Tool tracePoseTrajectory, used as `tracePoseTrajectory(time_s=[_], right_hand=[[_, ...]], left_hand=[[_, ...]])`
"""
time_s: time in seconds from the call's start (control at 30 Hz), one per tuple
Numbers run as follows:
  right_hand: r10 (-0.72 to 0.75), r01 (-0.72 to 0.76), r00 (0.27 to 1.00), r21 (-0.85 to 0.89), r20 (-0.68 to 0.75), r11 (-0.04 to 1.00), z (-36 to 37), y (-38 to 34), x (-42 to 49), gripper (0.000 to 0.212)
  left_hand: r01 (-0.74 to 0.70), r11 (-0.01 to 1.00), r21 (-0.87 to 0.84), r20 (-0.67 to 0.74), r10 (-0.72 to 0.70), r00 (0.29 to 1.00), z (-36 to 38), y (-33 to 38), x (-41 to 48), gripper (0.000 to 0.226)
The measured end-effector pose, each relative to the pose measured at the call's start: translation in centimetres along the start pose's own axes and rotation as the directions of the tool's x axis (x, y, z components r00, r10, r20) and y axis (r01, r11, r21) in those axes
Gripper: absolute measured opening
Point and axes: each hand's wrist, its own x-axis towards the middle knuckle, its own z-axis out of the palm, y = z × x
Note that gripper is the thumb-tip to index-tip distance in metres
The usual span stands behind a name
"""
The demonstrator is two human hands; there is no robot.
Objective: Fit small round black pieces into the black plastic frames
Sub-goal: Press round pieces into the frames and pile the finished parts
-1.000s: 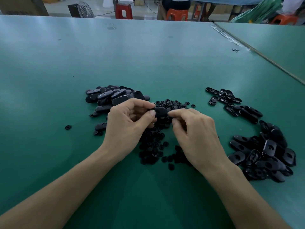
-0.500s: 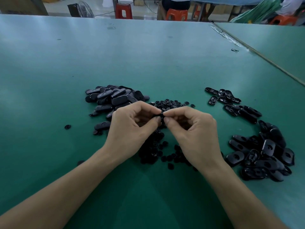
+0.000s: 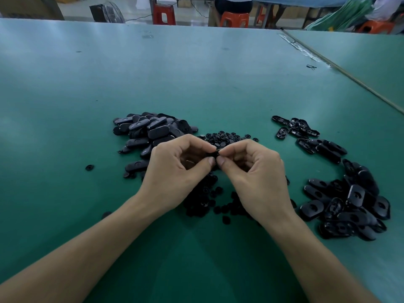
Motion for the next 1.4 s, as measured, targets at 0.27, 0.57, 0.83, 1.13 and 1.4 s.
tracePoseTrajectory(time_s=[0.27,0.57,0.83,1.13,1.4], right_hand=[[0.027,-0.027,1.000,-0.013,0.012,1.000,-0.02,0.03,0.01,0.020],[-0.030,0.029,0.999,-0.092,-0.016,0.995,0.17,-0.40,-0.28,0.024],[-0.014,0.014,1.000,-0.009,0.007,1.000,0.55,-0.16,-0.36,0.022],[0.040,-0.043,0.999,0.063,0.034,0.997,0.43,0.02,-0.33,0.021],[-0.002,0.002,1.000,-0.040,0.003,0.999,0.14,-0.28,-0.40,0.019]], left_hand=[[-0.015,1.000,0.014,0.005,0.015,1.000,0.06,0.18,-0.17,0.019],[-0.009,1.000,0.027,-0.016,0.009,1.000,-0.02,0.25,-0.15,0.025],[0.014,0.998,0.062,-0.065,-0.010,0.998,0.04,0.46,-0.10,0.027],[0.039,0.999,0.029,-0.058,-0.037,0.998,-0.16,0.30,0.05,0.034],[0.026,1.000,0.009,-0.015,-0.026,1.000,0.09,0.44,-0.18,0.027]])
